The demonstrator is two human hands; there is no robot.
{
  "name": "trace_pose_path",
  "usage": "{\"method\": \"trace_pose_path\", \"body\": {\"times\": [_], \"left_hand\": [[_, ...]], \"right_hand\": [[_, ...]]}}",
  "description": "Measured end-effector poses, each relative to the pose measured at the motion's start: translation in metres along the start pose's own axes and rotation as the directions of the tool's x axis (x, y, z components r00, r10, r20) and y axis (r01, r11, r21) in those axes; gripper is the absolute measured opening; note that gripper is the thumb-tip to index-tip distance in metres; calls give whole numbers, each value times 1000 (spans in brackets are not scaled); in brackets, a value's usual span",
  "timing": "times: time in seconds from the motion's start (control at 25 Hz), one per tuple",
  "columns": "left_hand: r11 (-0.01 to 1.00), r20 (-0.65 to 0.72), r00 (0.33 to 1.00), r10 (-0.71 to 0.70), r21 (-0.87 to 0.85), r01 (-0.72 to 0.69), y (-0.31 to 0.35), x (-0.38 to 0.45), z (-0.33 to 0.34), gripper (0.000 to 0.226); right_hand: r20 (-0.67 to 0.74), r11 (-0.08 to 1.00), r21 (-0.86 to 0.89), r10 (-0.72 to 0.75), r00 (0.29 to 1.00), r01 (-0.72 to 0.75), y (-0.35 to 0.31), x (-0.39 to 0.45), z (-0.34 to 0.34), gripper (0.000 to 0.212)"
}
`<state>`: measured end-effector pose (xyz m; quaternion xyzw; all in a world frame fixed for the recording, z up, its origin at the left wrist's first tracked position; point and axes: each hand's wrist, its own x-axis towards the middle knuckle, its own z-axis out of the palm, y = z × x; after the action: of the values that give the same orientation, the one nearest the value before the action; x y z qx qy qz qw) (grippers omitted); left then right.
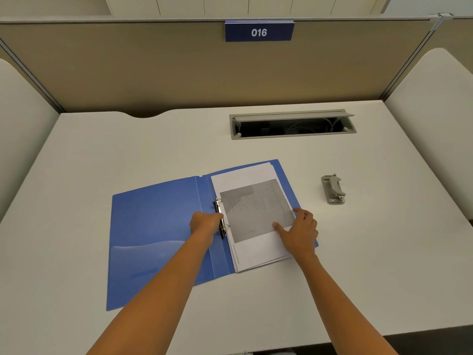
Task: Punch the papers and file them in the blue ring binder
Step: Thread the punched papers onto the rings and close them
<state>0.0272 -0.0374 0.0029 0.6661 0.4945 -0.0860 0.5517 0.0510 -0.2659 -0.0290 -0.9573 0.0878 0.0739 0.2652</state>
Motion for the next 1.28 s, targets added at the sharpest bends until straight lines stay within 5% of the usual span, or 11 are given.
{"method": "trace_pose_path", "body": {"times": [0.68,1.08,1.28], "left_hand": [[978,-107,993,42,207,-19,6,7,4,31],[995,-36,995,91,54,-89,8,4,4,18],[989,-43,988,149,7,-149,1,6,4,29]], "right_hand": [[24,990,-67,126,992,-124,5,19,4,105],[5,986,-103,136,991,-135,2,12,6,106],[14,984,-106,142,990,-140,0,12,5,105]]}}
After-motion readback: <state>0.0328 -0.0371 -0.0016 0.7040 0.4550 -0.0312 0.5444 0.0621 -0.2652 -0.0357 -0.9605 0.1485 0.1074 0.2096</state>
